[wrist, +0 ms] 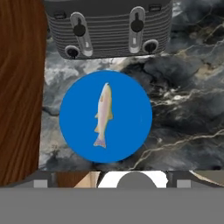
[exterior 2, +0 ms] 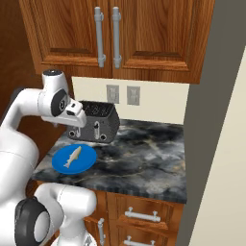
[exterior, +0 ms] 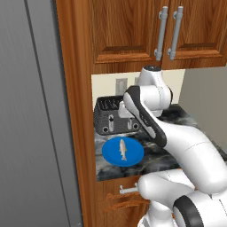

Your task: Place the fish on the rack of the oven, and slide the rack back inside. Close the oven door.

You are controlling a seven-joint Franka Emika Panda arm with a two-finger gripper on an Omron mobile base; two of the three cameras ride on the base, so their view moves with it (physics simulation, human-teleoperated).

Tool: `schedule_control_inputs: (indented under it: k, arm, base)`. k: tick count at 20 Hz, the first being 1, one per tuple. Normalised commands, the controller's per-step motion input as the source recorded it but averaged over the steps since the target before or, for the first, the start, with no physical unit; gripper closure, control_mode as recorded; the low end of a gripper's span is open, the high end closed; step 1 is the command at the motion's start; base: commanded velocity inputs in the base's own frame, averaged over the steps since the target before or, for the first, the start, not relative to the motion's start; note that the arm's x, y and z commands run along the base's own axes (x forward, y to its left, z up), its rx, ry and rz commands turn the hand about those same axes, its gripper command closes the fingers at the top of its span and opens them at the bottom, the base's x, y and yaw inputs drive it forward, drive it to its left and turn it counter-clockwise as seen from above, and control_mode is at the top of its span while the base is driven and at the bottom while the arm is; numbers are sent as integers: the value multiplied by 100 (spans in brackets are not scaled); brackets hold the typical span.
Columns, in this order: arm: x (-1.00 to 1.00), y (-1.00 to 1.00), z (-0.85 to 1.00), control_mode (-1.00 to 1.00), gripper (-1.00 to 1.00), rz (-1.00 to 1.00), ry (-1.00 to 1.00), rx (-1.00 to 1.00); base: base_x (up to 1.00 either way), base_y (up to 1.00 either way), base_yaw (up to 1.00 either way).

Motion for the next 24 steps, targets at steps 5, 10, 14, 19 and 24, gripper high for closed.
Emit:
schedule_control_inputs:
  k: [5,10,14,19,24]
  arm:
    - [2,5,-66,-100,-100,-10,2,-14]
    - [2,0,-80,-100,-100,-4,1,1]
    - [0,0,-54,-100,-100,0,0,14]
    - [3,0,-32,-100,-100,0,0,11]
    - [21,4,-30,-100,-100,0,0,1]
  base:
    - [0,0,0]
    - [0,0,0]
    - [0,0,0]
    - [0,0,0]
    - [0,0,0]
